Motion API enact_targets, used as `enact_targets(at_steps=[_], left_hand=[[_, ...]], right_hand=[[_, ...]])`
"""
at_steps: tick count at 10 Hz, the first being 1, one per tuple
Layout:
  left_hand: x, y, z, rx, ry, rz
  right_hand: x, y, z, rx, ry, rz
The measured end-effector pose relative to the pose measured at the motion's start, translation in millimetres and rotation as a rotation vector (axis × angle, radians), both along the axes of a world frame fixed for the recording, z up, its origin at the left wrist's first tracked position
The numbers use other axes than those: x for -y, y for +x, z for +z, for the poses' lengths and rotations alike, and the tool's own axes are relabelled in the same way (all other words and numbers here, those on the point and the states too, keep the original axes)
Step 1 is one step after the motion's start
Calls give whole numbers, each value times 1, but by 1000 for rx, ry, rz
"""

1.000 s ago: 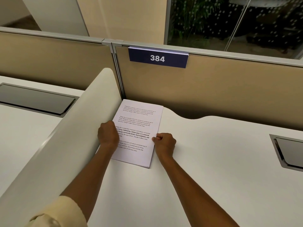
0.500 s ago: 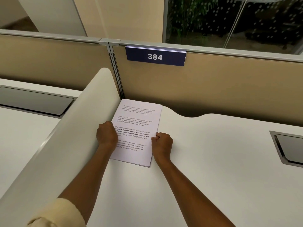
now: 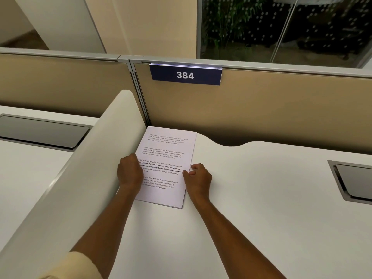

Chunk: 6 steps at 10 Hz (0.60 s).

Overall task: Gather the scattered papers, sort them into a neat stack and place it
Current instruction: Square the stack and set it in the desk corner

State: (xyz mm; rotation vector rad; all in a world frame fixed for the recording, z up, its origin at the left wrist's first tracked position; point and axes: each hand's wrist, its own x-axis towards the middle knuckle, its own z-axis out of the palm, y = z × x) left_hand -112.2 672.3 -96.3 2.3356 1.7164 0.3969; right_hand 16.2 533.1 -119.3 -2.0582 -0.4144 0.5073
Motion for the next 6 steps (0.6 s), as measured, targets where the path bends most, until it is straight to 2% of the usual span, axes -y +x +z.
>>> enact_targets(at_steps=[2,4,5,6], left_hand=[[9,1,13,51,-9,-38],[39,1,21,97,-100,-228],[64,5,22,90,-157,-270],[98,14,28,122,-132,-323]], right_hand=[[18,5,3,-51,45,35],[59,3,14,-54,-31,168],[90,5,21,30,-87,224],[125,18,36,162,-157,216]])
